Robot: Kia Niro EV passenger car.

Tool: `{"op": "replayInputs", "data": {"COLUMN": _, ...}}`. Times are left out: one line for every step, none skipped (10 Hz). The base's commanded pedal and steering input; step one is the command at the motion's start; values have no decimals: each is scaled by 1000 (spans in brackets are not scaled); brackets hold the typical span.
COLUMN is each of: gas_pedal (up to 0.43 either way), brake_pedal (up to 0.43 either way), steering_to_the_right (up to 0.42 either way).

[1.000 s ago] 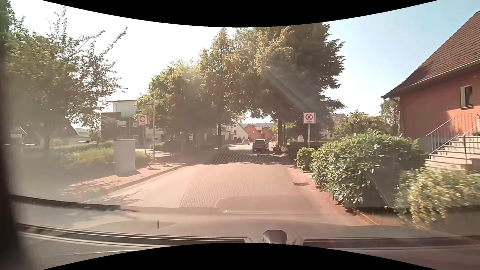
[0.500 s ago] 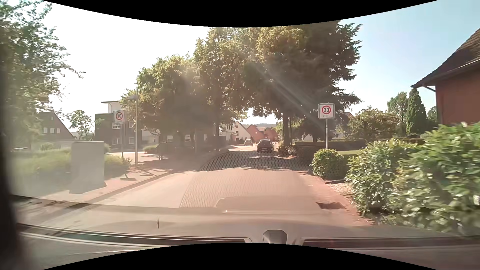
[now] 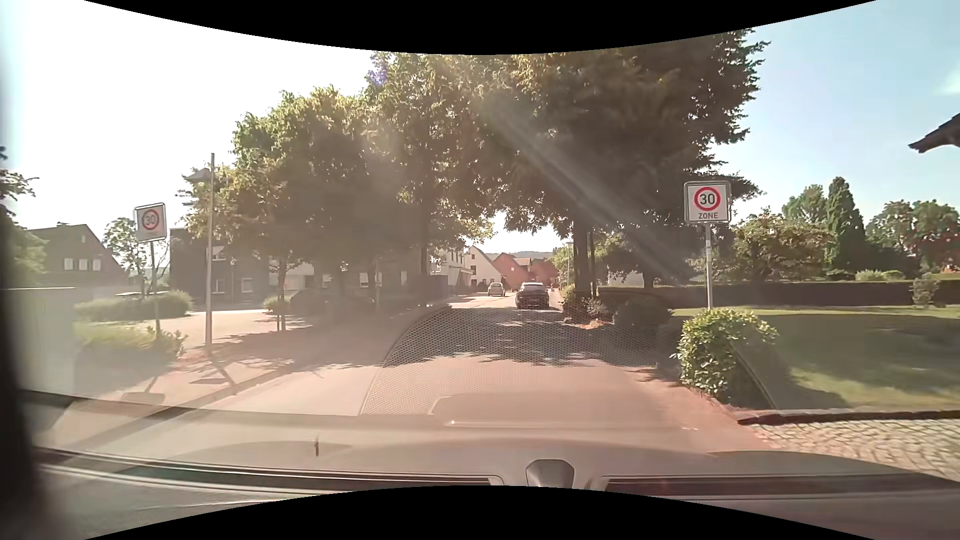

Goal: Follow the waypoints while adhering to traffic rules and regulations

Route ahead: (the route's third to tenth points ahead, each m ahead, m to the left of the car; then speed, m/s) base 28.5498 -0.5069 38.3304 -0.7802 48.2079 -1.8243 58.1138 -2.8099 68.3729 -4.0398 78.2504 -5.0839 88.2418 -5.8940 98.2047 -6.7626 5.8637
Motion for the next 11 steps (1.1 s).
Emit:
{"op": "replayInputs", "data": {"gas_pedal": 169, "brake_pedal": 12, "steering_to_the_right": 4}}
{"op": "replayInputs", "data": {"gas_pedal": 169, "brake_pedal": 6, "steering_to_the_right": 4}}
{"op": "replayInputs", "data": {"gas_pedal": 157, "brake_pedal": 6, "steering_to_the_right": 3}}
{"op": "replayInputs", "data": {"gas_pedal": 169, "brake_pedal": 6, "steering_to_the_right": 7}}
{"op": "replayInputs", "data": {"gas_pedal": 169, "brake_pedal": 6, "steering_to_the_right": 12}}
{"op": "replayInputs", "data": {"gas_pedal": 169, "brake_pedal": 6, "steering_to_the_right": 14}}
{"op": "replayInputs", "data": {"gas_pedal": 157, "brake_pedal": 6, "steering_to_the_right": 12}}
{"op": "replayInputs", "data": {"gas_pedal": 157, "brake_pedal": 6, "steering_to_the_right": 10}}
{"op": "replayInputs", "data": {"gas_pedal": 157, "brake_pedal": 6, "steering_to_the_right": 6}}
{"op": "replayInputs", "data": {"gas_pedal": 169, "brake_pedal": 6, "steering_to_the_right": 8}}
{"op": "replayInputs", "data": {"gas_pedal": 169, "brake_pedal": 6, "steering_to_the_right": 9}}
